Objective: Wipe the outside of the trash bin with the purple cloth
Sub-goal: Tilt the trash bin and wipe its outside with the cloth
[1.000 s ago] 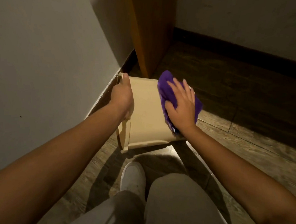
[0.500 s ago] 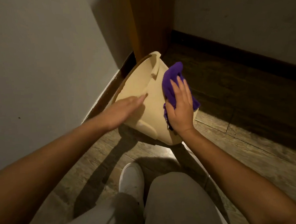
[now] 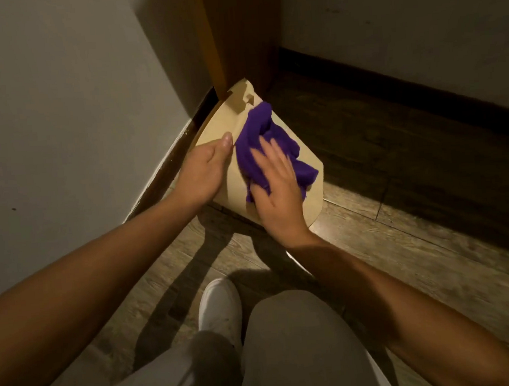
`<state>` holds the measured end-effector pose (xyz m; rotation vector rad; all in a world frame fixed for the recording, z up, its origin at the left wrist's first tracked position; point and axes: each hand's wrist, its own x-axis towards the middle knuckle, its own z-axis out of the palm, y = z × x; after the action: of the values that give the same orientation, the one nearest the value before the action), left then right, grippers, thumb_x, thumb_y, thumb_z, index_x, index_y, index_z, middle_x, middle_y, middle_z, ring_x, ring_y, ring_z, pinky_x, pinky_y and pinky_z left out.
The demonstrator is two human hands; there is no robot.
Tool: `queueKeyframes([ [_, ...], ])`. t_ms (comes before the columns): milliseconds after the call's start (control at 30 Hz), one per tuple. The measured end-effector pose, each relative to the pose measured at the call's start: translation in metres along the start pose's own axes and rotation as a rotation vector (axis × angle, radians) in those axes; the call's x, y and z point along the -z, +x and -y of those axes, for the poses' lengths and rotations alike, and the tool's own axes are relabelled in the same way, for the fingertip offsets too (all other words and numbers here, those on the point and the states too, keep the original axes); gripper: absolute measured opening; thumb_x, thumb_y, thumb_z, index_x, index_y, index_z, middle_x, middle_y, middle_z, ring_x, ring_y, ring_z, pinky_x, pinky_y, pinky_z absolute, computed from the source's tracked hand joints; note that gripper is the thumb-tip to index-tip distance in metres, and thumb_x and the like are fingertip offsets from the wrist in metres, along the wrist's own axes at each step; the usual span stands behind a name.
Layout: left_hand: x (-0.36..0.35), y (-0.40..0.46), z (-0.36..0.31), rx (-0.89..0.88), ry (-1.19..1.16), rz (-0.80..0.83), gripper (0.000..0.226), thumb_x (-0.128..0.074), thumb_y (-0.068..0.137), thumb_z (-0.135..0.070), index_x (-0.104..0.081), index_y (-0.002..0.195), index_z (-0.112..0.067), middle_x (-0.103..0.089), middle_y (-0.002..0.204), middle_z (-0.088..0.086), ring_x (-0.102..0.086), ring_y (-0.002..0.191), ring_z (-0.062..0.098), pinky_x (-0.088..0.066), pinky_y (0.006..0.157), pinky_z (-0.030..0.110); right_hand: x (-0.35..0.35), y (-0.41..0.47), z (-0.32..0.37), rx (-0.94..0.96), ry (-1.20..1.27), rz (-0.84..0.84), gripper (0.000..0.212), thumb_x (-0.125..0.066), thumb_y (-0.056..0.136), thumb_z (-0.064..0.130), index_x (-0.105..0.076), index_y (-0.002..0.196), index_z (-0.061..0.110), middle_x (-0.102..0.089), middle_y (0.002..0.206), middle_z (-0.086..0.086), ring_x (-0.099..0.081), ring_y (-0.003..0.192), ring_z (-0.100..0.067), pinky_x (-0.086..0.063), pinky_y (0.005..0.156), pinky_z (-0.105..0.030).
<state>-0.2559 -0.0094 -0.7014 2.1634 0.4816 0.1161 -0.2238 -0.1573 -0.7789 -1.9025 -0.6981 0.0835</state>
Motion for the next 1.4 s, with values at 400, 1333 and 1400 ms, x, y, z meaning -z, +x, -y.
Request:
queueKeyframes([
  [400, 0.0, -0.007, -0.001, 0.053, 0.044, -0.051, 0.058, -0.031, 0.11, -0.043, -0.069, 0.093, -0.004, -0.072, 0.095, 0.012, -0.066, 0.093, 0.025, -0.053, 0.083, 0.045, 0.031, 0.039, -0.078, -0.606, 0.043, -0.145, 0.048, -0.046, 0.103, 0.047, -0.056, 0.144, 0.024, -0.066, 0.136, 0.001, -0.059, 0.131, -0.025, -0.049, 0.109, -0.052],
  [1333, -0.01, -0.007, -0.016, 0.055, -0.022, 0.086, 0.056, -0.029, 0.106, -0.055, -0.067, 0.118, -0.015, -0.069, 0.115, 0.003, -0.062, 0.106, 0.017, -0.05, 0.089, 0.037, 0.038, 0.008, -0.066, -0.774, 0.134, -0.232, 0.038, -0.043, 0.107, 0.046, -0.058, 0.138, 0.028, -0.069, 0.115, 0.004, -0.065, 0.121, -0.028, -0.051, 0.094, -0.041],
  [1400, -0.015, -0.001, -0.019, 0.067, -0.041, 0.101, 0.049, -0.033, 0.103, -0.054, -0.065, 0.115, -0.019, -0.065, 0.109, -0.005, -0.059, 0.1, 0.008, -0.047, 0.081, 0.032, 0.043, 0.017, -0.052, -0.783, 0.258, -0.2, 0.032, -0.045, 0.107, 0.04, -0.059, 0.135, 0.033, -0.07, 0.112, 0.006, -0.068, 0.111, -0.021, -0.054, 0.095, -0.042],
])
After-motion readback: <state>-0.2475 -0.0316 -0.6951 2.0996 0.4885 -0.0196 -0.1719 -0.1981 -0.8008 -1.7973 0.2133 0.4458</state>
